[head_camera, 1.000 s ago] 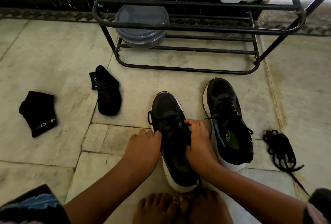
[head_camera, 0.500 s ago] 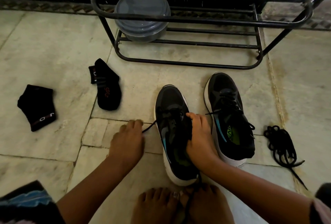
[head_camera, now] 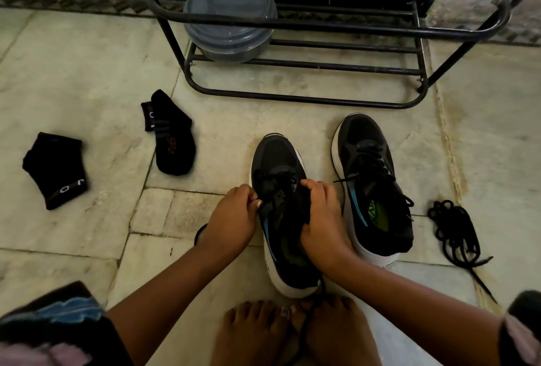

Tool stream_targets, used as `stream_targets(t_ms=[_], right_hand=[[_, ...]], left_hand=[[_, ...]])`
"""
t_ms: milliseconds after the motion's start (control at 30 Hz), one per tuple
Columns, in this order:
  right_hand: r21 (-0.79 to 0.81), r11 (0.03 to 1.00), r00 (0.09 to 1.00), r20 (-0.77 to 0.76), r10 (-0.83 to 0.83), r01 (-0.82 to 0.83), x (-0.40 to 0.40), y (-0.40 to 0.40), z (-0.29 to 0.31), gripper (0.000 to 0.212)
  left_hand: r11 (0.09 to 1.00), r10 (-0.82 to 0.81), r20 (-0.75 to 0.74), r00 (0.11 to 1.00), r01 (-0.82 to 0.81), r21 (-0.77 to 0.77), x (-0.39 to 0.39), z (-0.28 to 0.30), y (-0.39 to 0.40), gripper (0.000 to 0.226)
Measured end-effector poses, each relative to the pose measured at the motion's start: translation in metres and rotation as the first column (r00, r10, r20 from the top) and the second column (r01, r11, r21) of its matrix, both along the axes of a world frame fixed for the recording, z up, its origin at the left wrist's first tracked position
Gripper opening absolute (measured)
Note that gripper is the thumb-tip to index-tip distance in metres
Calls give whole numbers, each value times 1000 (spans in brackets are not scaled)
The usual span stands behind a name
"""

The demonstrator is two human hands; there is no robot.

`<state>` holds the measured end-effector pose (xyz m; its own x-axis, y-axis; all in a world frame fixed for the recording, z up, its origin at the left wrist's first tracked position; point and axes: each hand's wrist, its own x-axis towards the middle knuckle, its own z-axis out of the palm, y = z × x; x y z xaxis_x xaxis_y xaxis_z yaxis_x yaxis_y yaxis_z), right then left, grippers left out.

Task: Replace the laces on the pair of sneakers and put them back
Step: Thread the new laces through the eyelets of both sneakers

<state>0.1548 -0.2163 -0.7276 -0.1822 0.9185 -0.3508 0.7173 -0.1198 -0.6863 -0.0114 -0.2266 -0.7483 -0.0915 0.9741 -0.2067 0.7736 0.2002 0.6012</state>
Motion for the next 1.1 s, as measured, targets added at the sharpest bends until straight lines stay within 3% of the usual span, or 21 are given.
stream_targets(t_ms=[200,500,600,667,767,933,1100], right_hand=[[-6,1000,1000,7,3,-3,1,1,0,73],[-22,1000,1000,3,-11,11,2,1,0,72],[-10,1000,1000,0,-14,14,2,1,-2,71],[-11,1000,1000,1,-17,17,2,0,-3,72],[-17,1000,1000,3,-13,13,1,0,-3,72],[3,1000,1000,5,-3,3,2,0,-3,72],[17,1000,1000,7,-8,8,2,0,-5,75]], left_hand=[[993,-7,-125,992,-8,-117,-16,-5,-16,12],[913,16,-386,922,-171,-372,-51,5,-3,17],[902,56,-366,929,-204,-381,-43,21,1,19],[889,95,-316,944,-223,-400,-38,34,2,32],[881,65,-430,900,-254,-399,-66,14,5,18],[882,144,-504,852,-341,-325,-90,0,-1,23],[894,119,-552,825,-330,-302,-97,-5,7,19]])
